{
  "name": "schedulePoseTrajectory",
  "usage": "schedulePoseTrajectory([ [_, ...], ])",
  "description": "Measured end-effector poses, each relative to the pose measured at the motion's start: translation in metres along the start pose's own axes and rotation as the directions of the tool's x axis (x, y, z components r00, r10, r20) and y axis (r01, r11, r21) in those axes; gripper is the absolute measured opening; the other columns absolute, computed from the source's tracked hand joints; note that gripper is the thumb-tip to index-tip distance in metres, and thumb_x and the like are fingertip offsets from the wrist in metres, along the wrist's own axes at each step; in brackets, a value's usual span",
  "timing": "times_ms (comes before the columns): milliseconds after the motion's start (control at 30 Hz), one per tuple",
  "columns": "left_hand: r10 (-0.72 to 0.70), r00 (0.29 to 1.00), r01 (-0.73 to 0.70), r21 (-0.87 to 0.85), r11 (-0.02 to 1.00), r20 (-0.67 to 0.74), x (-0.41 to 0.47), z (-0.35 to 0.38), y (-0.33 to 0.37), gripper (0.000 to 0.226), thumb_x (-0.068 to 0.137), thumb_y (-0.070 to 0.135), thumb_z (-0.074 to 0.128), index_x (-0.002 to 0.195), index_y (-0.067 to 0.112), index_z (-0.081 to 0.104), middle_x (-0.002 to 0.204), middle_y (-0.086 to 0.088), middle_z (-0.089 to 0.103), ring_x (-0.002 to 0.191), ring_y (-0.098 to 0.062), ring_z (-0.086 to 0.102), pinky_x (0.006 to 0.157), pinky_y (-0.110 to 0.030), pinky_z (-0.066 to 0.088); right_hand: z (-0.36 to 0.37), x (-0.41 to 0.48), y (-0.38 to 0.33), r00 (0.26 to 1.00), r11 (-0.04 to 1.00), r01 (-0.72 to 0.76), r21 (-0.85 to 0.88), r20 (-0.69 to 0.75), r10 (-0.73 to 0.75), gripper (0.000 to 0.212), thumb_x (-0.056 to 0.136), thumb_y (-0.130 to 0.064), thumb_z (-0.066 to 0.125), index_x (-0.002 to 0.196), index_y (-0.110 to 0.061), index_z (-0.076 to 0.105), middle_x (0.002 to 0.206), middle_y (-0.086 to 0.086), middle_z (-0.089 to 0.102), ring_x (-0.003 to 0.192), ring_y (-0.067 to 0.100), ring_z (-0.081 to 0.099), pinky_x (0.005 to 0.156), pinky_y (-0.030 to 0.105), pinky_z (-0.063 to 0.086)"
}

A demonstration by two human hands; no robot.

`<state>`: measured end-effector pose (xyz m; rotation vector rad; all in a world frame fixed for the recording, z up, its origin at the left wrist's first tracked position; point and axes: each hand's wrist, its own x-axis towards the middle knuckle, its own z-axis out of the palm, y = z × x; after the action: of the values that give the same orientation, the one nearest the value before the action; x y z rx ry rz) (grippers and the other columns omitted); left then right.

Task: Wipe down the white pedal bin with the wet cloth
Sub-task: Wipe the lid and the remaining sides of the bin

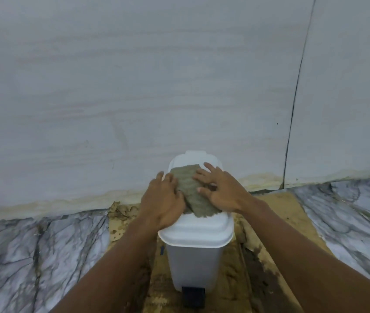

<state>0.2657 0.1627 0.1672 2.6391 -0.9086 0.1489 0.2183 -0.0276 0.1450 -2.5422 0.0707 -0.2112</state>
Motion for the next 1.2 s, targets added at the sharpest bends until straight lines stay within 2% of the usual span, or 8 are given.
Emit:
schedulePoseTrajectory([
  [100,0.031,0.998,-0.039,-0.137,0.990,-0.061,0.014,0.006,0.013,0.043,0.096,0.027,0.040,0.136,0.019,0.051,0.140,-0.005,0.051,0.132,-0.025,0.040,0.111,-0.043,0.036,0.008,0.004,0.002,0.998,0.997,0.060,0.047,-0.008,-0.060,0.050,0.105,-0.036,0.049,0.154,-0.033,0.038,0.166,-0.009,0.024,0.155,0.013,0.015,0.127,0.039,0.011],
  [267,0.005,0.998,-0.008,0.040,0.999,0.070,0.020,0.034,0.013,0.064,0.104,0.050,0.021,0.160,0.021,0.012,0.169,-0.003,0.003,0.155,-0.017,-0.008,0.126,-0.041,0.002,0.008,0.008,0.013,1.000,0.996,-0.015,0.085,-0.019,0.017,0.051,0.110,-0.029,0.034,0.160,-0.025,0.022,0.169,-0.005,0.011,0.156,0.009,0.002,0.127,0.032,0.001],
  [500,0.005,0.996,-0.012,0.083,0.996,0.084,-0.004,0.029,0.010,0.065,0.104,0.055,0.015,0.160,0.025,-0.002,0.167,-0.002,-0.014,0.152,-0.014,-0.021,0.126,-0.039,-0.005,0.012,-0.008,0.003,1.000,1.000,0.012,0.027,0.009,-0.013,0.056,0.110,-0.032,0.032,0.161,-0.017,0.015,0.170,-0.003,0.007,0.156,0.007,-0.002,0.122,0.022,-0.008],
  [667,0.051,0.995,-0.061,0.122,0.991,0.087,-0.033,0.025,0.012,0.067,0.103,0.057,0.012,0.159,0.027,-0.008,0.165,-0.001,-0.021,0.150,-0.015,-0.026,0.126,-0.040,-0.005,-0.004,-0.032,-0.008,0.997,0.992,-0.067,0.110,0.053,0.061,0.053,0.111,-0.036,0.028,0.161,-0.023,0.016,0.168,-0.009,0.009,0.156,0.012,0.002,0.122,0.026,0.000],
  [867,0.124,0.983,-0.146,0.171,0.974,0.133,-0.070,0.026,0.026,0.069,0.103,0.058,0.011,0.158,0.025,-0.012,0.161,-0.001,-0.028,0.147,-0.017,-0.033,0.124,-0.041,-0.011,-0.005,-0.042,-0.014,0.992,0.997,-0.040,-0.065,0.117,0.047,0.060,0.110,-0.030,0.035,0.162,-0.015,0.009,0.170,-0.002,-0.002,0.156,0.012,-0.008,0.124,0.028,-0.005],
  [967,0.181,0.971,-0.208,0.172,0.963,0.157,-0.082,0.023,0.014,0.078,0.101,0.059,0.027,0.158,0.027,-0.015,0.160,0.001,-0.032,0.145,-0.015,-0.037,0.123,-0.040,-0.015,-0.007,-0.054,-0.022,0.996,0.996,0.029,-0.084,0.085,-0.021,0.065,0.107,-0.025,0.041,0.162,-0.024,0.006,0.170,-0.003,0.001,0.156,0.011,-0.004,0.128,0.035,0.002],
  [1067,0.215,0.957,-0.209,-0.049,0.977,0.196,-0.086,0.006,0.007,0.079,0.099,0.055,0.045,0.160,0.032,0.000,0.164,0.012,-0.017,0.148,-0.003,-0.024,0.125,-0.034,-0.008,-0.009,-0.063,-0.039,0.986,0.991,0.096,-0.091,0.148,-0.082,0.069,0.101,-0.008,0.043,0.161,-0.028,0.016,0.170,-0.003,0.011,0.156,0.015,0.007,0.126,0.032,0.008],
  [1200,0.073,0.997,-0.070,-0.397,0.915,-0.007,-0.081,-0.015,0.016,0.044,0.104,0.032,0.050,0.147,0.023,0.048,0.149,0.015,0.040,0.130,0.003,0.033,0.107,-0.012,0.024,-0.006,-0.073,-0.052,0.977,0.998,0.003,-0.067,0.215,0.011,0.054,0.098,-0.012,0.042,0.151,-0.021,0.042,0.155,0.005,0.043,0.140,0.028,0.042,0.116,0.041,0.035],
])
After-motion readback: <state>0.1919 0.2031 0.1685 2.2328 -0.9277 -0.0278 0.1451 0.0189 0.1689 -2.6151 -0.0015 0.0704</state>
